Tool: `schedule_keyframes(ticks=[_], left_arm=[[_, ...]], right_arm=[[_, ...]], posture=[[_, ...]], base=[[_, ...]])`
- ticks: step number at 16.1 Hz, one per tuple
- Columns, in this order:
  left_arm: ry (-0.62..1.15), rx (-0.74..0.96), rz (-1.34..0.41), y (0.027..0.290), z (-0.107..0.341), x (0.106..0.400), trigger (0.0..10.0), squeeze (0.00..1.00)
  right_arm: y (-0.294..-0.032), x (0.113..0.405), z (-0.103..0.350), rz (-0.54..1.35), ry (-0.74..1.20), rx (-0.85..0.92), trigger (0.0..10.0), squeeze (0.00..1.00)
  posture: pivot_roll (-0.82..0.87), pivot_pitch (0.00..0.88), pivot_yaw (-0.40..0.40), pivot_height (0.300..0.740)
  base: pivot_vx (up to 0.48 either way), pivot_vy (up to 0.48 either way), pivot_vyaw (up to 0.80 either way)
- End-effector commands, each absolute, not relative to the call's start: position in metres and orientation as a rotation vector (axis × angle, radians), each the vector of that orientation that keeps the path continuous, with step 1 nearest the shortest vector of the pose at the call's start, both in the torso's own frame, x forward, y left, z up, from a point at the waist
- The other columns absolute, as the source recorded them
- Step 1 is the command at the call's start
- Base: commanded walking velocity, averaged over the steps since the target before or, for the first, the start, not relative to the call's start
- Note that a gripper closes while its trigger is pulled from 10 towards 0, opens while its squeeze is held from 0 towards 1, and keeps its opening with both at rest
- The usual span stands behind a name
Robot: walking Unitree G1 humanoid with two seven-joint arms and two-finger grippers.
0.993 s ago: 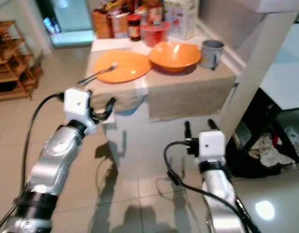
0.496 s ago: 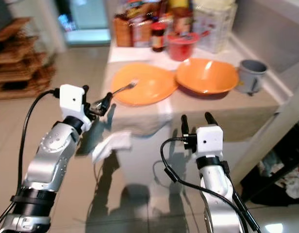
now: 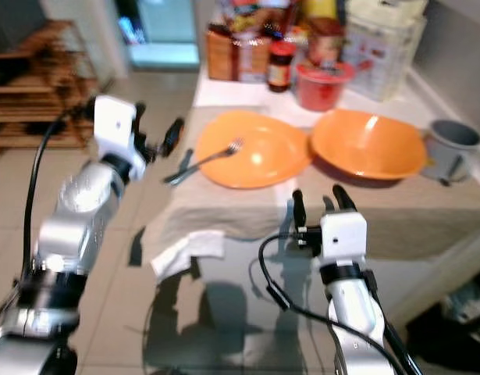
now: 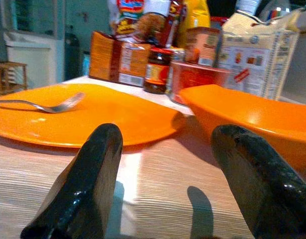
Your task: Setting the table
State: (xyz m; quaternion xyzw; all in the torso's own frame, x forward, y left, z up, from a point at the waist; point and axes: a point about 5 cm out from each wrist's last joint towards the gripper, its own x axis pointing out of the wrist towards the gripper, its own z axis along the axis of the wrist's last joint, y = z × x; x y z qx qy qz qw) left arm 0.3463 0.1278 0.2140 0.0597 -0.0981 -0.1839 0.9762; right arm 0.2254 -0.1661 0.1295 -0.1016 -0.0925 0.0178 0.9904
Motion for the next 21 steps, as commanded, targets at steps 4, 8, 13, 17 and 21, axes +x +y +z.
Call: schedule_keyframes(ticks=[4, 8, 13, 17, 21], left_arm=[[-0.147, 0.178, -0.548, 0.12, 0.24, 0.358, 10.0, 0.0], [0.039, 0.211, -0.707, 0.118, 0.223, 0.354, 10.0, 0.0], [0.188, 0.149, -0.775, 0.12, 0.211, 0.345, 10.0, 0.0], [0.272, 0.138, -0.796, 0.122, 0.209, 0.341, 10.0, 0.0], [0.312, 0.17, -0.791, 0.12, 0.202, 0.342, 10.0, 0.0]], right_arm=[[-0.165, 0.223, 0.136, 0.027, -0.195, -0.19, 10.0, 0.0], [-0.164, 0.223, 0.132, 0.024, -0.182, -0.185, 10.0, 0.0], [-0.165, 0.224, 0.127, 0.025, -0.162, -0.185, 10.0, 0.0], [-0.165, 0.226, 0.125, 0.028, -0.15, -0.183, 10.0, 0.0], [-0.163, 0.227, 0.123, 0.032, -0.147, -0.18, 10.0, 0.0]], posture=[[-0.05, 0.0, 0.053, 0.74], [-0.05, 0.009, 0.061, 0.74], [-0.03, 0.027, 0.057, 0.74], [-0.03, 0.038, 0.054, 0.74], [-0.03, 0.045, 0.057, 0.74]], base=[[0.0, 0.0, 0.0], [0.0, 0.0, 0.0], [0.0, 0.0, 0.0], [0.0, 0.0, 0.0], [0.0, 0.0, 0.0]])
